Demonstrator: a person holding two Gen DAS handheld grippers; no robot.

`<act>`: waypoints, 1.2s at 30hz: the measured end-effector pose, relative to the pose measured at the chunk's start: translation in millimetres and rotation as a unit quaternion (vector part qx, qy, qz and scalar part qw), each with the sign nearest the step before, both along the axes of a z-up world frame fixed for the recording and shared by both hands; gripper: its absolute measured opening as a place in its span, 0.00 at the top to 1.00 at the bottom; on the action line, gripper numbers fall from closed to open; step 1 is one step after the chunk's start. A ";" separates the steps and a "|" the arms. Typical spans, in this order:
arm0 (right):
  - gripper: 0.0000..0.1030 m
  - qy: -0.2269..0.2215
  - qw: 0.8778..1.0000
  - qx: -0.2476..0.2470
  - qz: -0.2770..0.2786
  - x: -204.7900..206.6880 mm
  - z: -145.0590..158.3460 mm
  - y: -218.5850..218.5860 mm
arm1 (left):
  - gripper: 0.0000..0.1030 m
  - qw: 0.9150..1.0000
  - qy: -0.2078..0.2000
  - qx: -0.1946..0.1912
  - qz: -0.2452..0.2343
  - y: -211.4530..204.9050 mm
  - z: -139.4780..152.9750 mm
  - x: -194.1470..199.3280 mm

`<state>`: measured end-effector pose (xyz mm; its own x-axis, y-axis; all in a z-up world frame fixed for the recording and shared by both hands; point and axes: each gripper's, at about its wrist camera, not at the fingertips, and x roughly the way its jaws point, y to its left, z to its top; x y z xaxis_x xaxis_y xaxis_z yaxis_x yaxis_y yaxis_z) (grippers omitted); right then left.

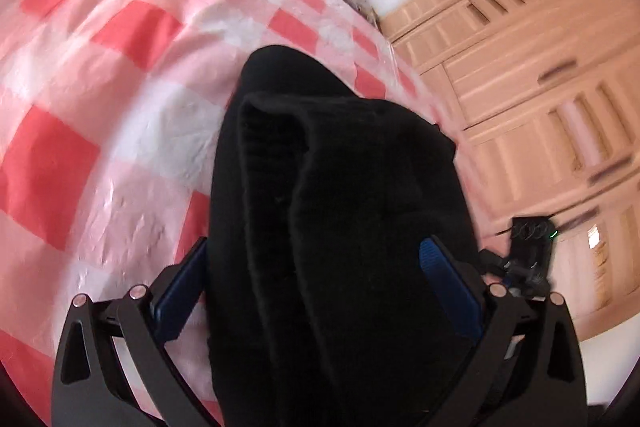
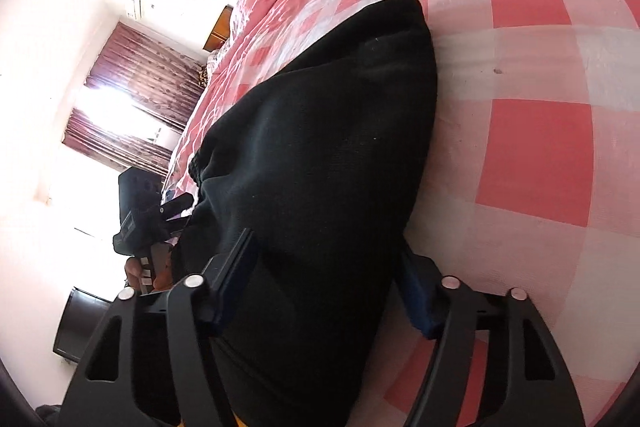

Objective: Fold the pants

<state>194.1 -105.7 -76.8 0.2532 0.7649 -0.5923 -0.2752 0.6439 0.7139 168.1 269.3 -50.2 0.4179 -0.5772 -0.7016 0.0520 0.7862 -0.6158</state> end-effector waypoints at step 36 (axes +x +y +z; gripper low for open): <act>0.12 -0.181 0.971 -0.154 0.009 -82.7 48.9 27.0 | 0.14 0.950 -0.172 0.254 -0.061 -174.9 66.0 9.6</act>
